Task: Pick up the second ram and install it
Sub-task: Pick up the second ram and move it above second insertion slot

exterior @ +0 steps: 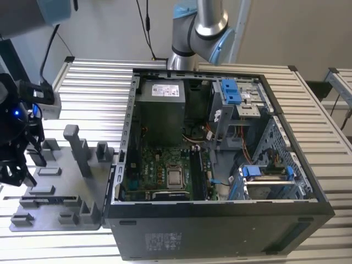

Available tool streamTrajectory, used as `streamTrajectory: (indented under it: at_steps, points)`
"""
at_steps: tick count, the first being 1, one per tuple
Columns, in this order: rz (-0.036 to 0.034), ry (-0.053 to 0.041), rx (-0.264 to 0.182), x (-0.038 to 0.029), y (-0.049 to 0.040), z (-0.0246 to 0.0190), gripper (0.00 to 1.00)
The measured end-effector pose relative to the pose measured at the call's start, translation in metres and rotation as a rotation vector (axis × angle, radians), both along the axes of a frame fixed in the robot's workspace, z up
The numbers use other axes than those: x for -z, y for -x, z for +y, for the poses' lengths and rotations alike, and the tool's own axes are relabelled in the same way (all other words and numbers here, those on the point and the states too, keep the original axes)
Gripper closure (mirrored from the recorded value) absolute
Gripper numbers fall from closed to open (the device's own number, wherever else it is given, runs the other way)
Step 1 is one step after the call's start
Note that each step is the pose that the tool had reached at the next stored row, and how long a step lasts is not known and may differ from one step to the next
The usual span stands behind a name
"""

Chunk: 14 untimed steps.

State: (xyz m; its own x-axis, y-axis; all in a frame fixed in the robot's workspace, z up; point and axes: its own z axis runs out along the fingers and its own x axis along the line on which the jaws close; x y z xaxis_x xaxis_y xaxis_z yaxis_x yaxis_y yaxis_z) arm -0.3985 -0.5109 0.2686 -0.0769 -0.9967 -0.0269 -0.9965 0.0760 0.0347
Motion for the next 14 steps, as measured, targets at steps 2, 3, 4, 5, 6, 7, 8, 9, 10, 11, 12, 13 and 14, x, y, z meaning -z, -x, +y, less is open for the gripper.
streamTrajectory:
  at_steps: [2, 3, 4, 5, 6, 7, 8, 9, 10, 11, 12, 13, 14]
  points:
    - [0.0001, 0.0001, 0.0, 0.0021, 0.0, 0.0, 0.52]
    - [0.0001, 0.0001, 0.0, 0.0031, 0.0, 0.0, 0.52]
    - [0.0002, 0.0002, 0.0, 0.004, 0.0, 0.0, 0.52]
    - [0.0003, 0.0002, 0.0, 0.0046, 0.0, 0.0, 0.52]
    - [0.0004, 0.0004, 0.0, 0.0048, 0.0, 0.0, 0.52]
    - [0.0005, 0.0005, 0.0, 0.005, 0.0, 0.0, 0.52]
    - [0.0001, 0.0002, 0.0, 0.006, 0.0, 0.0, 0.52]
    - [0.0, 0.0001, 0.0, 0.0071, 0.0, 0.0, 0.52]
    - [0.0002, 0.0003, 0.0, 0.0083, 0.0, 0.0, 0.52]
    - [0.0002, 0.0002, 0.0, 0.0099, 0.0, 0.0, 0.52]
    - [0.0002, 0.0002, 0.0, 0.0116, 0.0, 0.0, 0.52]
    - [0.0003, 0.0003, 0.0, 0.0133, 0.0, 0.0, 0.52]
    - [0.0002, 0.0003, 0.0, 0.0151, 0.0, 0.0, 0.52]
